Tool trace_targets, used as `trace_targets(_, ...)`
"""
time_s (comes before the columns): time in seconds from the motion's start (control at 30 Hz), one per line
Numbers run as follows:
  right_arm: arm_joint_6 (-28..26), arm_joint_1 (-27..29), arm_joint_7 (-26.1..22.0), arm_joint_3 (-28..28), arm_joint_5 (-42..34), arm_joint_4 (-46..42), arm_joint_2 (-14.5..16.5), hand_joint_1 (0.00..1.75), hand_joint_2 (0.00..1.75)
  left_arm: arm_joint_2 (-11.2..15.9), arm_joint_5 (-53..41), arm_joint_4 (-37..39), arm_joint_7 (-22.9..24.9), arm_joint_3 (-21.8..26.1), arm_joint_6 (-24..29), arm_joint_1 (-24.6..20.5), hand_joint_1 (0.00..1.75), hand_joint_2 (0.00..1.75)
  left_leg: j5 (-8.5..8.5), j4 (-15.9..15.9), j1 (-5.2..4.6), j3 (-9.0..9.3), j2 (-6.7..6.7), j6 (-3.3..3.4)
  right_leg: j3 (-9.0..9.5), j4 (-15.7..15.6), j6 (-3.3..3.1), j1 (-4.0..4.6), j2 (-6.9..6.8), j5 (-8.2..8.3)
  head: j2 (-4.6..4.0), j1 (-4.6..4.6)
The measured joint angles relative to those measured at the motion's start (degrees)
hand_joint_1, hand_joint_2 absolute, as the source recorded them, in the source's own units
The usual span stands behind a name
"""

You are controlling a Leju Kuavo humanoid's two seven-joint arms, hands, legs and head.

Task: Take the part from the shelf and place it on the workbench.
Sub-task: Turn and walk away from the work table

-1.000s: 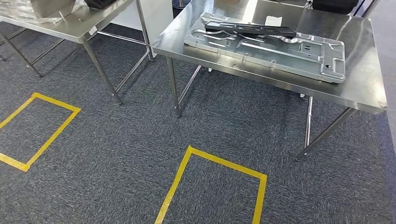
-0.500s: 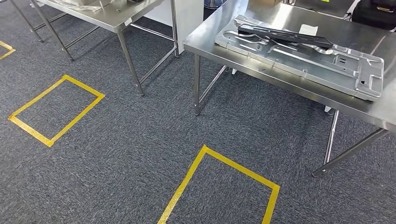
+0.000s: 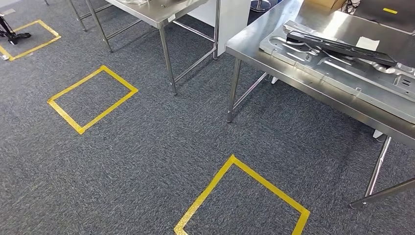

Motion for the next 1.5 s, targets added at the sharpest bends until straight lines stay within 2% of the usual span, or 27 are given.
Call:
trace_targets(0.07,-0.2,0.05,-0.18,0.04,0.33,0.02,-0.02,0.0,0.0,0.04,0.03,0.0,-0.03,-0.01,0.09,0.04,0.0,0.0,-1.64,2.37,-0.09,-1.17,1.88,-0.57,0.35,-0.74,-0.69,-0.28,-1.64,0.33,0.0,-0.22)
trace_targets(0.13,-0.45,0.27,-0.29,0.05,0.65,0.04,-0.07,0.0,0.0,0.06,0.07,0.0,-0.07,0.0,0.17,-0.05,0.0,0.0,-5.51,9.14,0.09,-4.37,5.19,-1.14,0.45,-1.05,-1.14,-0.26,-3.43,0.39,0.0,-0.54)
trace_targets(0.2,-0.72,0.36,-0.34,0.05,0.83,0.05,-0.08,0.0,0.0,0.07,0.09,0.0,-0.07,0.0,0.26,-0.06,0.0,0.0,-8.15,15.77,0.57,-7.48,6.48,-1.74,0.38,-0.98,-1.16,-0.16,-5.18,0.28,0.0,-0.65)
trace_targets(0.23,-0.86,0.35,-0.37,0.05,0.86,0.05,-0.08,0.0,0.0,0.07,0.1,0.0,-0.07,0.0,0.31,0.0,0.0,0.0,-7.92,16.47,0.77,-7.72,6.72,-1.96,0.38,-0.92,-1.06,-0.17,-5.99,0.2,0.01,-0.65)
trace_targets(0.3,-1.02,0.27,-0.44,0.05,0.91,0.05,-0.08,0.0,0.0,0.08,0.12,0.0,-0.07,0.0,0.44,0.13,0.0,0.0,-4.62,10.88,1.06,-4.59,7.75,-2.18,0.6,-0.75,-0.68,-0.29,-7.48,-0.08,0.01,-0.68)
trace_targets(0.37,-1.07,0.23,-0.54,0.05,0.98,0.06,-0.1,0.0,0.0,0.1,0.11,0.0,-0.08,0.0,0.52,0.07,0.0,0.0,-1.81,2.93,0.95,-0.37,10.34,-1.9,0.95,-0.49,-0.04,-0.17,-8.72,-0.52,0.0,-0.66)
trace_targets(0.4,-1.1,0.18,-0.61,0.05,1.07,0.07,-0.11,0.0,0.0,0.11,0.1,0.0,-0.08,0.0,0.52,0.01,0.0,0.0,-1.27,0.81,0.81,0.69,11.15,-1.62,1.11,-0.39,0.32,-0.03,-9.23,-0.67,0.0,-0.57)
trace_targets(0.43,-1.14,0.11,-0.67,0.06,1.19,0.07,-0.12,0.0,0.0,0.11,0.09,0.0,-0.08,0.0,0.52,-0.02,0.0,0.0,-1.3,0.16,0.63,0.86,11.44,-1.3,1.24,-0.38,0.68,0.12,-9.69,-0.77,0.0,-0.48)
trace_targets(0.5,-1.19,-0.22,-0.82,0.2,1.57,0.08,-0.13,0.0,0.0,0.11,0.09,0.0,-0.07,0.0,0.53,0.06,0.0,0.0,-1.04,0.08,0.6,0.66,10.06,-0.54,1.6,-0.52,1.42,0.07,-10.39,-0.91,0.0,-0.34)
trace_targets(0.53,-1.21,-0.3,-0.87,0.31,1.75,0.08,-0.14,0.0,0.0,0.11,0.09,0.0,-0.07,0.0,0.54,0.11,0.0,0.0,-0.83,-0.14,0.68,0.71,9.42,-0.1,1.64,-0.2,1.76,-0.07,-9.57,-1.38,0.0,-0.26)
trace_targets(0.6,-1.2,-0.23,-0.95,0.5,2.0,0.08,-0.17,0.0,0.0,0.11,0.1,0.0,-0.08,0.0,0.56,0.07,0.0,0.0,-0.32,-0.58,0.89,0.86,8.06,0.73,0.18,3.46,2.12,-0.34,-6.14,-4.14,0.0,0.02)
trace_targets(0.63,-1.16,-0.12,-0.95,0.52,2.1,0.1,-0.19,0.0,0.0,0.11,0.11,0.0,-0.08,0.0,0.57,0.01,0.0,0.0,-0.19,-0.62,0.79,0.73,7.41,0.96,-1.54,7.11,2.11,-0.34,-4.33,-6.16,0.0,0.15)
trace_targets(0.7,-1.05,0.06,-0.96,0.53,2.33,0.17,-0.19,0.0,0.0,0.12,0.13,0.0,-0.07,0.0,0.58,-0.04,0.0,0.0,-0.07,-0.59,0.5,0.51,5.78,1.2,-5.4,14.58,1.98,-0.26,-3.03,-9.04,0.0,0.21)
trace_targets(0.77,-1.02,0.16,-0.96,0.54,2.52,0.24,-0.2,0.0,0.0,0.12,0.13,0.0,-0.07,0.0,0.59,0.03,0.0,0.0,-0.03,-0.53,0.19,0.57,3.87,1.26,-6.29,15.33,1.63,-0.16,-2.73,-7.49,0.0,0.2)
trace_targets(0.8,-1.03,0.19,-0.96,0.55,2.59,0.25,-0.22,0.0,0.0,0.11,0.13,0.0,-0.07,0.0,0.59,0.06,0.0,0.0,-0.04,-0.48,0.1,0.68,2.92,1.25,-5.13,12.31,1.35,-0.13,-2.28,-5.19,0.0,0.2)
trace_targets(0.87,-1.02,0.31,-0.95,0.55,2.66,0.27,-0.36,0.0,0.0,0.08,0.14,0.0,-0.07,0.0,0.59,0.0,0.0,0.0,-0.1,-0.2,0.02,0.6,1.25,1.08,-2.07,4.54,0.66,-0.13,0.66,-1.17,0.0,0.23)
trace_targets(0.93,-0.91,0.36,-0.93,0.56,2.72,0.31,-0.53,0.0,0.0,0.02,0.17,0.0,-0.04,0.0,0.58,-0.12,0.0,0.0,-0.04,0.05,0.13,0.1,-0.18,0.52,-0.68,0.78,0.23,-0.04,2.83,-0.08,0.01,0.24)
trace_targets(1.0,-0.8,0.17,-0.92,0.58,2.77,0.34,-0.57,0.0,0.0,0.01,0.22,0.0,0.04,0.01,0.55,-0.03,0.0,0.0,0.17,-0.04,0.31,-0.33,-1.56,-0.29,-0.43,0.34,-0.12,0.06,1.84,-0.11,0.01,0.23)
trace_targets(1.03,-0.72,0.11,-0.91,0.6,2.79,0.34,-0.58,0.0,0.0,0.02,0.23,0.0,0.08,0.01,0.55,0.08,0.0,0.0,-0.02,0.23,0.28,-0.51,-0.97,-0.61,-0.16,-0.06,-0.42,0.0,1.0,0.03,0.01,0.2)
trace_targets(1.13,-0.4,0.34,-0.89,0.62,2.82,0.34,-0.61,0.0,0.0,0.04,0.25,0.0,0.13,0.02,0.57,0.04,0.0,0.0,-4.05,6.9,0.17,-3.66,4.7,-1.36,0.53,-0.97,-1.38,-0.05,-2.01,0.26,0.0,-0.19)
trace_targets(1.2,-0.25,0.49,-0.89,0.62,2.83,0.34,-0.66,0.0,0.0,0.04,0.26,0.0,0.13,0.02,0.58,-0.09,0.0,0.0,-7.36,14.42,0.57,-7.35,6.37,-1.91,0.54,-0.92,-1.58,0.15,-3.98,0.08,0.0,-0.3)
trace_targets(1.23,-0.19,0.49,-0.89,0.62,2.84,0.34,-0.68,0.0,0.0,0.04,0.26,0.0,0.13,0.02,0.58,-0.06,0.0,0.0,-7.77,16.43,0.78,-8.29,6.6,-2.14,0.57,-0.88,-1.55,0.19,-4.9,-0.02,0.0,-0.3)
trace_targets(1.27,-0.14,0.43,-0.89,0.62,2.87,0.34,-0.69,0.0,0.0,0.04,0.26,0.0,0.13,0.02,0.57,0.0,0.0,0.0,-7.07,16.23,0.97,-8.1,6.79,-2.32,0.64,-0.85,-1.47,0.19,-5.78,-0.14,0.0,-0.31)
trace_targets(1.3,-0.12,0.37,-0.89,0.62,2.9,0.34,-0.69,0.0,0.0,0.05,0.28,0.0,0.12,0.03,0.57,0.07,0.0,0.0,-5.43,13.61,1.11,-6.63,7.17,-2.43,0.78,-0.79,-1.31,0.17,-6.62,-0.29,0.0,-0.31)
trace_targets(1.4,-0.18,0.25,-0.89,0.62,2.99,0.34,-0.72,0.0,0.0,0.1,0.35,0.0,0.09,0.04,0.57,0.01,0.0,0.0,-0.99,2.31,0.96,-0.44,10.33,-2.02,1.33,-0.4,-0.44,0.35,-8.63,-1.01,0.0,-0.2)
trace_targets(1.43,-0.2,0.21,-0.89,0.62,2.99,0.34,-0.73,0.0,0.0,0.1,0.35,0.0,0.07,0.04,0.56,-0.05,0.0,0.0,-0.7,0.77,0.8,0.32,10.92,-1.69,1.45,-0.3,-0.1,0.49,-9.13,-1.2,0.01,-0.08)
trace_targets(1.5,-0.23,-0.08,-0.89,0.62,3.02,0.34,-0.75,0.0,0.0,0.11,0.35,0.0,0.03,0.08,0.56,-0.01,0.0,0.0,-0.69,0.34,0.52,0.18,10.01,-0.91,1.77,-0.39,0.55,0.51,-10.12,-1.33,0.01,0.14)
